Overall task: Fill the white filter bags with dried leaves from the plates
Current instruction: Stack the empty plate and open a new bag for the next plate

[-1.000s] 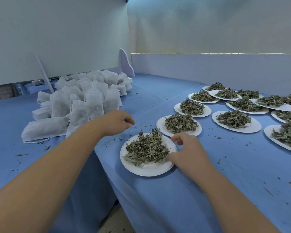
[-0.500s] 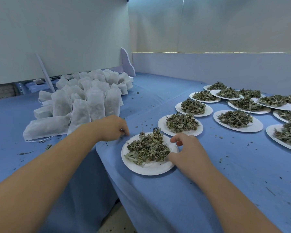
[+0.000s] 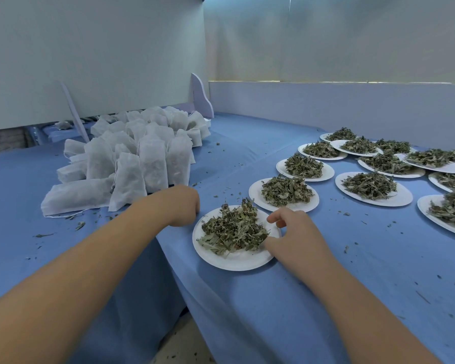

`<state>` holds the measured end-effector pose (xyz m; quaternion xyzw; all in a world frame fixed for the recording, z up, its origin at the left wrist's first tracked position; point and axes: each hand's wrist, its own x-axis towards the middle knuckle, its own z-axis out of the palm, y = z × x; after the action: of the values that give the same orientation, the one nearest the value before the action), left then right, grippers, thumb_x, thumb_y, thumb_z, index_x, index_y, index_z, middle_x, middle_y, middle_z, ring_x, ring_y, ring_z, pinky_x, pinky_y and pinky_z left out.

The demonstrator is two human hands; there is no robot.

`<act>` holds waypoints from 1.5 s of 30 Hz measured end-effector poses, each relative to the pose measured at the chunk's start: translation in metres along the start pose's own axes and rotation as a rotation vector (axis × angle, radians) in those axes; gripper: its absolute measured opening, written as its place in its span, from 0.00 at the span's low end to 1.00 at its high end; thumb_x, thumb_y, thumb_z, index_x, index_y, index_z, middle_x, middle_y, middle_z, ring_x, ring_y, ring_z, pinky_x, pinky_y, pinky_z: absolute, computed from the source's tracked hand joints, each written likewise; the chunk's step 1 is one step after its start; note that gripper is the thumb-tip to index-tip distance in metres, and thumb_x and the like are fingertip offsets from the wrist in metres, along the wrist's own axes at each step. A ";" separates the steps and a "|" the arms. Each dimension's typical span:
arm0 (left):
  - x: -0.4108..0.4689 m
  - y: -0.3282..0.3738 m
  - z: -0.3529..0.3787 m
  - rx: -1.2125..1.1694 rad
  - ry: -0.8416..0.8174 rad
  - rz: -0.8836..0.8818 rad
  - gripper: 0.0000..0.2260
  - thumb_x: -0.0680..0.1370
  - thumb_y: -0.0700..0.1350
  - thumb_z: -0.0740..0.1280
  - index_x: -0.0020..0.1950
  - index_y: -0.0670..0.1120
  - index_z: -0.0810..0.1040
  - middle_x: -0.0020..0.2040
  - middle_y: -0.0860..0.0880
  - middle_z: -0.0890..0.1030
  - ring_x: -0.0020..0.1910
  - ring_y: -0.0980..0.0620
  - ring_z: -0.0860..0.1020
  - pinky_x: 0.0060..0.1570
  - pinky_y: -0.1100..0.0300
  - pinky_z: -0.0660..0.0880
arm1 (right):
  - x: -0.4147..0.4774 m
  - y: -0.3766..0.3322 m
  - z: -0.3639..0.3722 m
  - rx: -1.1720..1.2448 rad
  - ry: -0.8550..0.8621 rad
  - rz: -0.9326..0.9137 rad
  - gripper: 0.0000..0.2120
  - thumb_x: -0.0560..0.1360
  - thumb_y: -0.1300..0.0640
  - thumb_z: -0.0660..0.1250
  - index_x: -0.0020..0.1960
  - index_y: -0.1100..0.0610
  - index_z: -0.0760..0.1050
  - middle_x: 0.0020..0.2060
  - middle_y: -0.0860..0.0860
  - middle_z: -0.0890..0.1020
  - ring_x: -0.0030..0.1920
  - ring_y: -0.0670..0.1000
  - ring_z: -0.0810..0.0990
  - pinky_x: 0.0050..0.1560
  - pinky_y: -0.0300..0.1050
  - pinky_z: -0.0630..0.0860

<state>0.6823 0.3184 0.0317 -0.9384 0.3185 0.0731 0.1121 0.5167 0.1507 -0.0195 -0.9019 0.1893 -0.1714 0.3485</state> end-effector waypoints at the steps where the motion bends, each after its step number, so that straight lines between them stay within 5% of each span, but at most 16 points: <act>1: 0.001 0.001 0.003 -0.015 0.017 -0.003 0.10 0.77 0.35 0.58 0.39 0.47 0.67 0.38 0.48 0.66 0.35 0.50 0.62 0.30 0.61 0.57 | 0.000 0.000 0.000 -0.003 -0.001 0.000 0.17 0.70 0.58 0.70 0.55 0.45 0.72 0.53 0.46 0.70 0.41 0.39 0.72 0.33 0.29 0.62; 8: 0.002 0.010 0.012 -0.072 0.150 -0.087 0.12 0.76 0.35 0.62 0.34 0.46 0.68 0.30 0.49 0.65 0.31 0.50 0.63 0.28 0.62 0.60 | -0.001 0.000 -0.001 0.003 -0.003 -0.008 0.16 0.70 0.58 0.70 0.55 0.46 0.72 0.53 0.47 0.70 0.41 0.40 0.72 0.34 0.29 0.63; 11: 0.001 0.009 0.011 -0.121 0.171 -0.111 0.09 0.77 0.36 0.63 0.40 0.47 0.72 0.34 0.49 0.68 0.36 0.49 0.67 0.31 0.62 0.66 | -0.001 0.001 -0.001 0.014 0.001 -0.012 0.16 0.70 0.58 0.70 0.54 0.46 0.72 0.53 0.47 0.70 0.41 0.39 0.72 0.34 0.29 0.63; 14: -0.001 0.006 0.009 -0.162 0.172 -0.114 0.10 0.77 0.35 0.62 0.46 0.45 0.82 0.42 0.47 0.78 0.43 0.48 0.76 0.43 0.58 0.77 | -0.001 0.001 -0.001 0.022 0.000 -0.010 0.17 0.70 0.58 0.70 0.55 0.46 0.72 0.54 0.47 0.70 0.41 0.39 0.72 0.34 0.29 0.63; 17: -0.001 0.003 0.005 -0.182 0.159 -0.114 0.12 0.78 0.35 0.61 0.51 0.44 0.83 0.50 0.47 0.82 0.51 0.48 0.79 0.53 0.56 0.78 | -0.001 0.001 0.000 0.019 -0.001 -0.010 0.17 0.70 0.58 0.70 0.55 0.46 0.72 0.54 0.47 0.70 0.41 0.39 0.71 0.35 0.28 0.62; 22: 0.000 0.003 0.003 -0.037 0.128 -0.046 0.11 0.78 0.36 0.61 0.50 0.45 0.83 0.49 0.47 0.82 0.49 0.47 0.80 0.49 0.57 0.78 | 0.000 0.001 -0.001 0.028 -0.002 -0.013 0.17 0.69 0.59 0.70 0.56 0.47 0.73 0.55 0.48 0.70 0.43 0.41 0.71 0.35 0.28 0.62; 25: 0.002 0.001 0.004 0.047 0.151 -0.015 0.05 0.79 0.40 0.62 0.43 0.48 0.70 0.42 0.47 0.71 0.40 0.48 0.69 0.40 0.59 0.69 | 0.000 0.000 0.000 0.024 -0.005 -0.014 0.16 0.70 0.58 0.71 0.54 0.46 0.72 0.54 0.48 0.70 0.42 0.41 0.71 0.34 0.29 0.62; 41: 0.001 0.004 0.009 -0.032 0.211 -0.056 0.07 0.72 0.36 0.63 0.39 0.46 0.69 0.37 0.47 0.68 0.38 0.49 0.65 0.35 0.60 0.66 | -0.001 0.002 -0.001 0.049 -0.011 -0.016 0.15 0.70 0.59 0.69 0.53 0.47 0.71 0.54 0.48 0.70 0.39 0.40 0.71 0.32 0.32 0.62; 45: -0.001 0.003 0.010 -0.118 0.231 -0.077 0.06 0.72 0.35 0.62 0.38 0.45 0.75 0.37 0.44 0.74 0.37 0.47 0.70 0.37 0.57 0.72 | -0.001 0.002 -0.002 0.036 -0.018 -0.023 0.16 0.70 0.58 0.69 0.55 0.48 0.72 0.54 0.48 0.70 0.40 0.40 0.71 0.34 0.30 0.62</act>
<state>0.6793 0.3195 0.0213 -0.9571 0.2882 -0.0211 0.0221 0.5146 0.1489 -0.0196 -0.8992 0.1726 -0.1705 0.3642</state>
